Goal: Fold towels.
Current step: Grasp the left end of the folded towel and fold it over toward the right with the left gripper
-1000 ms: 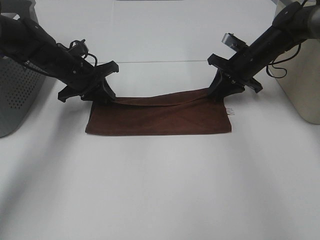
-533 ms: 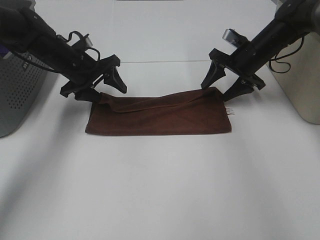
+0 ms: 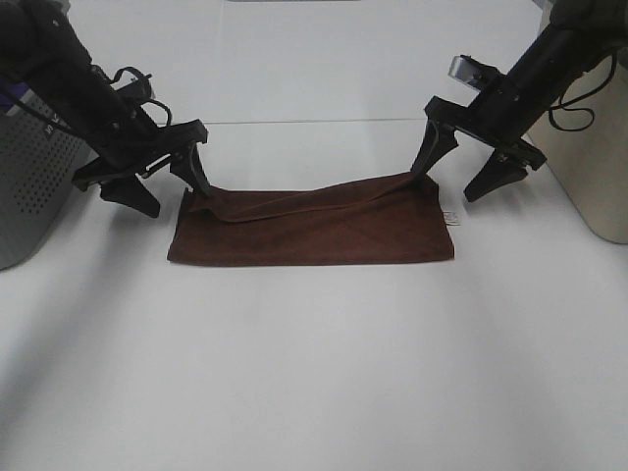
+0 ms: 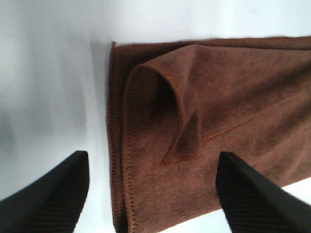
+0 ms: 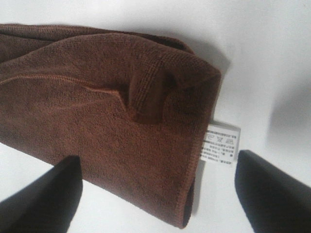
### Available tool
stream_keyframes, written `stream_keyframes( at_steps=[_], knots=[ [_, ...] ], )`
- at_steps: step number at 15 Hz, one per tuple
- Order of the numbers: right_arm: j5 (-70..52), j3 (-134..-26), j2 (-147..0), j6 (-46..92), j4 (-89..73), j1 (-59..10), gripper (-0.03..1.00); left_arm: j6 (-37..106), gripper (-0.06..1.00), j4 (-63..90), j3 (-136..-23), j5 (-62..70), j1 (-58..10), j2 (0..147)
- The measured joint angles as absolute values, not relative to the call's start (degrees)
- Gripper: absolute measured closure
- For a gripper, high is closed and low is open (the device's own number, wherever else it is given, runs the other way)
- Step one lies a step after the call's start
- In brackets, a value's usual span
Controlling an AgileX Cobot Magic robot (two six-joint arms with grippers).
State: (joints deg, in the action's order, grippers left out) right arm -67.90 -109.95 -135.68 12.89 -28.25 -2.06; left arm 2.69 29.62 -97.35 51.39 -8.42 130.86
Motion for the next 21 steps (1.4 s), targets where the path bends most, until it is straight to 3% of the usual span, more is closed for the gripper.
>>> stream_keyframes(
  at_steps=[10, 12, 14, 15, 21],
  knots=[
    [-68.5, -110.0, -135.2, 12.9, -26.9, -2.1, 0.16, 4.5, 0.29, 37.5, -98.0, 49.9, -8.4, 135.7],
    [-68.4, -110.0, -135.2, 12.9, -26.8, -2.1, 0.16, 4.7, 0.50, 38.6, -98.0, 49.8, -8.8, 136.4],
    [-68.4, -110.0, -135.2, 12.9, -26.8, -2.1, 0.16, 4.7, 0.82, 38.0, -98.0, 49.7, -8.9, 137.0],
    [-68.4, -110.0, -135.2, 12.9, -26.8, -2.1, 0.16, 4.6, 0.90, 37.3, -98.0, 49.7, -8.9, 137.0],
    [-68.4, -110.0, -135.2, 12.9, -26.8, -2.1, 0.16, -7.1, 0.92, 14.9, -101.9, 54.6, -9.0, 132.0]
  ],
)
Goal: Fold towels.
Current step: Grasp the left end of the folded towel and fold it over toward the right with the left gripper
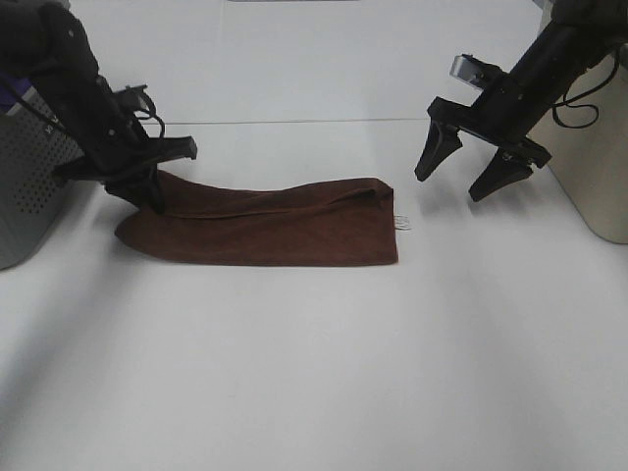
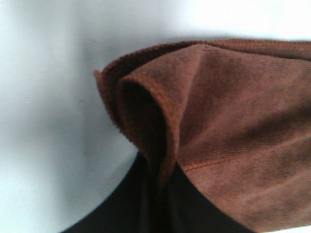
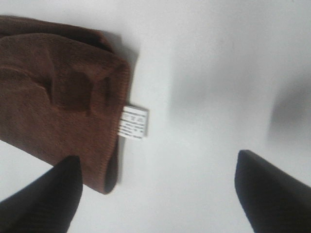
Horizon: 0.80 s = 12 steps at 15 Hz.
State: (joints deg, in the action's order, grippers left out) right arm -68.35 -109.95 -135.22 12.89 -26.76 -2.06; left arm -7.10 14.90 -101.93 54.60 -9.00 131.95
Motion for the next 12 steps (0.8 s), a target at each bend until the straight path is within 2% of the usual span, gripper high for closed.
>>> stream_keyframes(
  at_steps=[2, 5, 12],
  knots=[
    [-68.4, -110.0, -135.2, 12.9, -26.8, -2.1, 0.16, -9.3, 0.92, 13.1, -106.9, 59.5, -8.9, 131.0],
    [-68.4, -110.0, -135.2, 12.9, -26.7, -2.1, 0.16, -8.7, 0.92, 21.5, -114.7, 64.6, -11.0, 130.9],
    [-68.5, -110.0, -135.2, 12.9, -26.8, -2.1, 0.16, -7.8, 0.92, 30.6, -116.4, 49.7, -24.8, 137.3]
  ],
)
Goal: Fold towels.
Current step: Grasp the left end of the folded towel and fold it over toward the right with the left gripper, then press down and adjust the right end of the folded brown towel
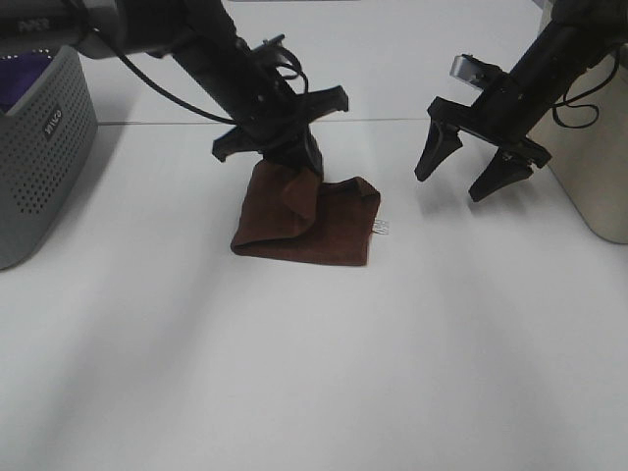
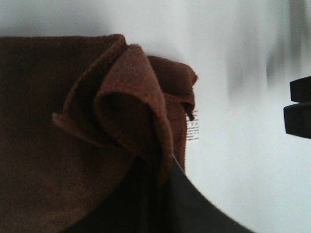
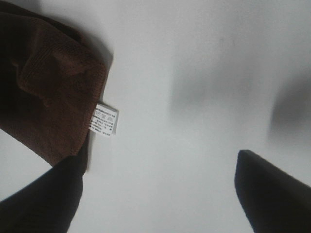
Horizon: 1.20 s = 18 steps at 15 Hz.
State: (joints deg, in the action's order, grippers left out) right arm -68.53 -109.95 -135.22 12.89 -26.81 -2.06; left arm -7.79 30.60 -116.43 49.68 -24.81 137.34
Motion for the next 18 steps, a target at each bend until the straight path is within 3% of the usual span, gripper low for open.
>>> stream_keyframes(
  at_steps=[2, 3, 4, 6, 8, 9, 13, 18],
  knots=[
    [-68.5, -110.0, -135.2, 12.9, -26.8, -2.1, 0.16, -7.8, 0.92, 32.4, -116.4, 46.5, -27.0, 139.3],
    [-68.5, -110.0, -135.2, 12.9, -26.9, -2.1, 0.16, -7.8, 0.82, 33.4, -116.4, 45.3, -27.6, 139.5],
    [-68.5, -110.0, -135.2, 12.9, -27.3, -2.1, 0.16, -7.8, 0.71, 33.9, -116.4, 45.1, -27.6, 139.5],
    [-68.9, -110.0, -135.2, 12.9, -28.8, -2.1, 0.16, -7.8, 0.35, 35.9, -116.4, 44.9, -27.6, 139.5],
    [-69.0, -110.0, -135.2, 13.4, -31.7, -2.1, 0.16, -7.8, 0.16, 37.1, -116.7, 44.7, -27.6, 139.5],
    [-69.0, -110.0, -135.2, 13.9, -32.4, -2.1, 0.16, -7.7, 0.11, 36.9, -117.5, 45.0, -27.6, 139.6],
    [-69.2, -110.0, -133.7, 17.8, -44.7, -2.2, 0.16, -2.8, 0.10, 30.3, -128.5, 55.0, -24.3, 139.7],
    [-69.2, -110.0, -134.6, 23.6, -55.9, -9.0, 0.17, -4.2, 0.10, 24.5, -136.0, 65.9, -15.8, 139.7]
  ],
)
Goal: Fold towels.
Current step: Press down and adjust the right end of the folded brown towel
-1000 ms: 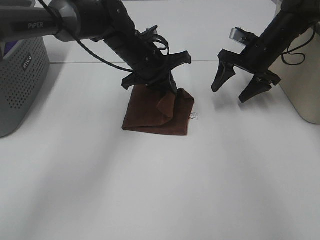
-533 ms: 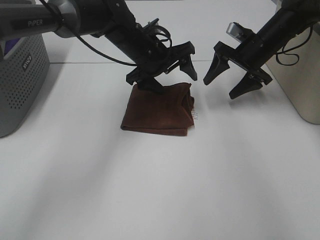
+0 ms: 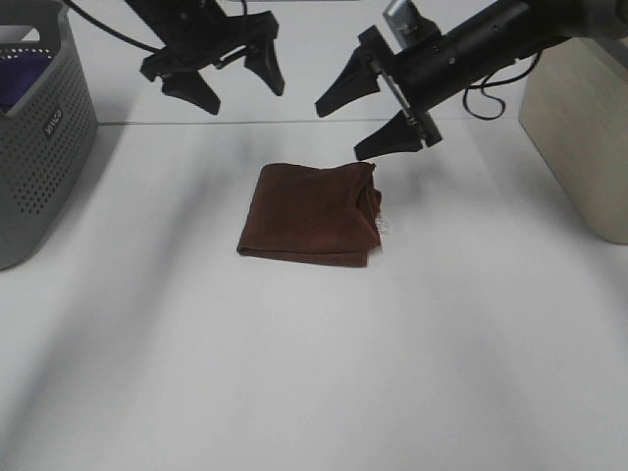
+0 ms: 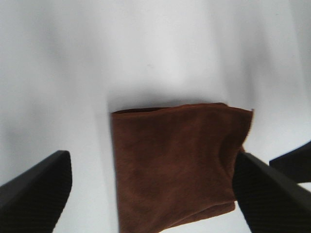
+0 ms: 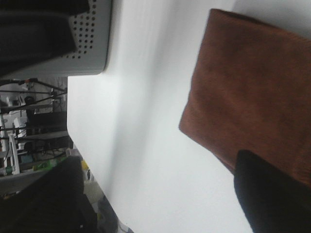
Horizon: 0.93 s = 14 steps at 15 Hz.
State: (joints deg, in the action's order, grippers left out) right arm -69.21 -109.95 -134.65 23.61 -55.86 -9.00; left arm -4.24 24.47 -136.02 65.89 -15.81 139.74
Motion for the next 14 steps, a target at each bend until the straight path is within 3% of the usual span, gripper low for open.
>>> stream_keyframes(
  at_steps=[4, 14],
  knots=[
    [-66.7, -110.0, -139.7, 24.9, -57.5, -14.0, 0.19, -5.0, 0.10, 23.3, -136.0, 69.3, -10.4, 139.7],
    [-62.5, -110.0, -141.0, 22.9, -41.4, -7.1, 0.20, -5.2, 0.10, 23.3, -136.0, 69.4, -10.3, 139.7]
  ],
)
